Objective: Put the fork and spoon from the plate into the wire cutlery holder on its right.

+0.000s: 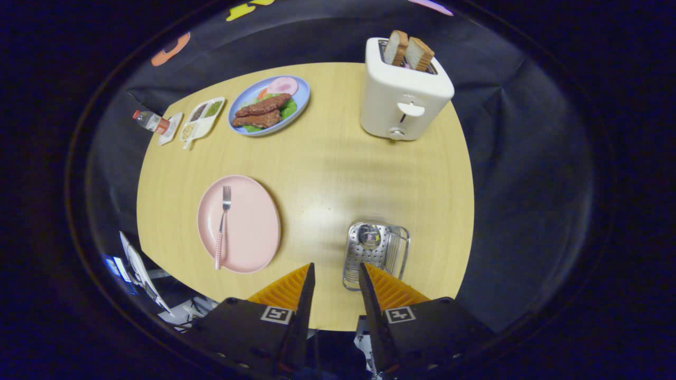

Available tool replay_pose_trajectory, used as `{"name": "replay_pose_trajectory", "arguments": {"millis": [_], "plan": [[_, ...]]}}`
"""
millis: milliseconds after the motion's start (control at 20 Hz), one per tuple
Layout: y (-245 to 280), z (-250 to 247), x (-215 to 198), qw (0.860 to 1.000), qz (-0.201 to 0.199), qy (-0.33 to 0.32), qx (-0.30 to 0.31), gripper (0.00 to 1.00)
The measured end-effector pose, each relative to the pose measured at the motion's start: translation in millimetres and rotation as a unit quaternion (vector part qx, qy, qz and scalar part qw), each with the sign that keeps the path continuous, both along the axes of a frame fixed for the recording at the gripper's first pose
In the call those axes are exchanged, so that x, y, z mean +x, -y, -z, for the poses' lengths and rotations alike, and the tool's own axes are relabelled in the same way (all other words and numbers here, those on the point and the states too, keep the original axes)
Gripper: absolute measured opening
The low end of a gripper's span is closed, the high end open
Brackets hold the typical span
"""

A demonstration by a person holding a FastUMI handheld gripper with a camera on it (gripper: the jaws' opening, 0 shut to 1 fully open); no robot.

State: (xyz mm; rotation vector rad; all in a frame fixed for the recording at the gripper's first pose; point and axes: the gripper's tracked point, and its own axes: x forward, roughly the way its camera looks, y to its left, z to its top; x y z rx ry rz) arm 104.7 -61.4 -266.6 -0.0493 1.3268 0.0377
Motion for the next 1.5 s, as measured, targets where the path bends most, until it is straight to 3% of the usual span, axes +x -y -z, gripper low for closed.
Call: {"name": "replay_pose_trajectory", "arguments": {"millis": [200,500,800,1200,1500], "plan": [[-38,-1,9,0.999,-0.002,0.043,0.012,0.84],[-98,12,14,0.993,-0.024,0.11,0.034,0.97],[-155,54,8,0.99,-0.038,0.129,0.045,0.97],[-206,109,-8,0.991,-0.006,0.118,0.068,0.95],[-219,127,-8,0.99,0.002,0.138,0.025,0.67]]}}
